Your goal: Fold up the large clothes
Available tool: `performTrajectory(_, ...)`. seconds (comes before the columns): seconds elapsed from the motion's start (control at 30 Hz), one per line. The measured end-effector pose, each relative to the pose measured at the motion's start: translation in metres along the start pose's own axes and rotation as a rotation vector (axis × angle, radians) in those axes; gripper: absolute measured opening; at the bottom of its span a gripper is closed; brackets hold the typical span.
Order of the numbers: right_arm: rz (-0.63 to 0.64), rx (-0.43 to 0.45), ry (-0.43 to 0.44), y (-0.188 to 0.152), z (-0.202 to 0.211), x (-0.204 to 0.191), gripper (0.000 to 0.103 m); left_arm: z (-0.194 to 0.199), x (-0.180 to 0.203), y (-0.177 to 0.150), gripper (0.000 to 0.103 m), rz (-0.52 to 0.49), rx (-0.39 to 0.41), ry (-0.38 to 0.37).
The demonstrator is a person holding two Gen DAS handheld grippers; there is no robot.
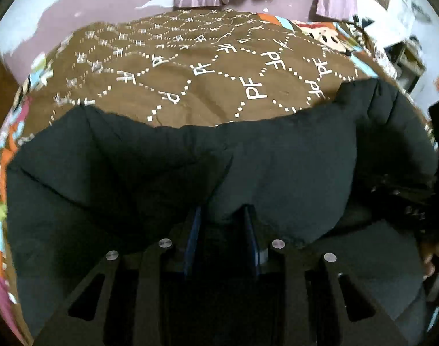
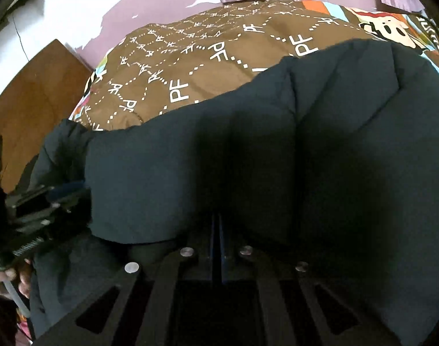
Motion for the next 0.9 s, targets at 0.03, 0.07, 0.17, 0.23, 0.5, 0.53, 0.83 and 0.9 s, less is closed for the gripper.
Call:
performTrajectory(0.03, 0.008, 0.015, -0.001, -0.001, 0.004, -0.002, 0.003, 0.004, -0.002, -0.005, 0.025, -0.004, 0.026, -0.001)
performTrajectory(0.07, 0.014, 0.036, 0.003, -0.001, 0.010, -0.003, 0.006, 0.010, -0.003, -0.009, 0.026, -0.005, 0.061, -0.012)
performTrajectory(0.17, 0.012, 0.145, 0.042, 0.002, 0.037, -0.007, 0.006, 0.019, -0.011, -0.017, 0.026, 0.029, 0.142, -0.086)
performTrajectory(0.23, -0.006, 0.194, 0.058, 0.006, 0.047, -0.004, 0.007, 0.012, -0.014, -0.019, 0.026, 0.047, 0.110, -0.101)
performTrajectory(0.5, -0.081, 0.034, 0.028, 0.004, 0.002, 0.012, 0.001, -0.017, 0.011, -0.016, 0.026, -0.064, 0.023, 0.080)
performTrajectory(0.53, -0.076, 0.033, 0.025, 0.003, 0.001, 0.012, 0.001, -0.014, 0.012, -0.017, 0.026, -0.070, 0.048, 0.084)
performTrajectory(0.83, -0.004, 0.220, 0.089, -0.009, 0.056, -0.009, 0.053, 0.043, -0.007, -0.029, 0.065, 0.125, 0.224, -0.018)
performTrajectory(0.9, 0.016, 0.280, 0.062, -0.013, 0.078, -0.014, 0.057, 0.061, -0.011, -0.032, 0.070, 0.192, 0.273, -0.031)
Point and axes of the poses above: each gripper's, at about its wrist camera, not at the fingertips, and z roughly against the way its jaws point, x to its right, y to its top, the point moved 3 cm from there along -z, roughly the way its jaws point, and after that the axes turned 2 degrees about -y, right-handed, at the moved point
